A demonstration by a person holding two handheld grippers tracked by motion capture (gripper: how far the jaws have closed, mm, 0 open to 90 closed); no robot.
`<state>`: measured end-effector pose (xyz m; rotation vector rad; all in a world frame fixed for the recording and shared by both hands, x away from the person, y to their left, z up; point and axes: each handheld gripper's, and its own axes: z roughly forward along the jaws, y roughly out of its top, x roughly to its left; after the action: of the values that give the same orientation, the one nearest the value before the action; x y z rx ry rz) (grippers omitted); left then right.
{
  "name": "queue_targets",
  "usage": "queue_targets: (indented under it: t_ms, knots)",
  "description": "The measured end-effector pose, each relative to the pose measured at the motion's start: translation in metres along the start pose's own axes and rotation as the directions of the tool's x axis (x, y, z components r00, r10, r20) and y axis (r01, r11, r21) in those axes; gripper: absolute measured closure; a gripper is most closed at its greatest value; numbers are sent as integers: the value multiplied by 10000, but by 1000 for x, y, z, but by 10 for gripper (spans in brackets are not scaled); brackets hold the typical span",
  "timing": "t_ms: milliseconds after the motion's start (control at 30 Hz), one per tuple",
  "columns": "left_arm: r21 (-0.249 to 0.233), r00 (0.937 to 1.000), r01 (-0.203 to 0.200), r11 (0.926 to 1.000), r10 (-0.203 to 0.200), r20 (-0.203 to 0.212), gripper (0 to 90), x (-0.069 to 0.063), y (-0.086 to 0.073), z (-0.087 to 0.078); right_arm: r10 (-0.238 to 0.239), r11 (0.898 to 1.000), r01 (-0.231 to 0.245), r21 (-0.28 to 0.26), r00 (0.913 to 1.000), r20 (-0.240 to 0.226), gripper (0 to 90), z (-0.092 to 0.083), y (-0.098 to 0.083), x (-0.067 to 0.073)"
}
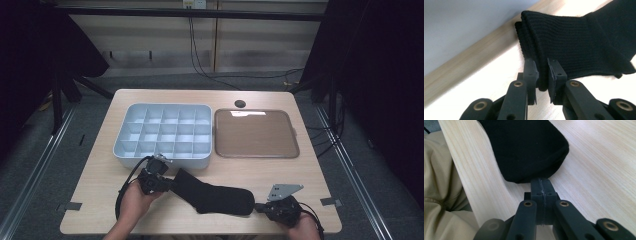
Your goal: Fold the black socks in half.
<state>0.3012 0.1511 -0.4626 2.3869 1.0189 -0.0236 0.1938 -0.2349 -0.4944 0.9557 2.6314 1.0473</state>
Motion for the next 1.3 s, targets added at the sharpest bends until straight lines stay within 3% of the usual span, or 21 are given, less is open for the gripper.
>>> queue_targets:
  t_ms: [300, 500, 967, 1300]
  knots:
    - [-39, 9997, -10, 10000, 11, 224, 790, 3, 2, -11, 58, 10000, -59, -14, 9999, -97, 900, 2, 2, 1]
    - [268, 9991, -100, 9996, 89, 408, 789, 0, 4, -14, 31, 10000, -32, -36, 9998, -179, 900, 5, 4, 1]
    - [299, 9989, -288, 9991, 276, 390, 789, -7, 8, -26, -54, 10000, 54, 3, 9996, -295, 900, 8, 9, 0]
    - [120, 9984, -256, 9996, 250, 517, 789, 1, 11, -39, -163, 9998, 165, 63, 9994, -317, 900, 13, 15, -3]
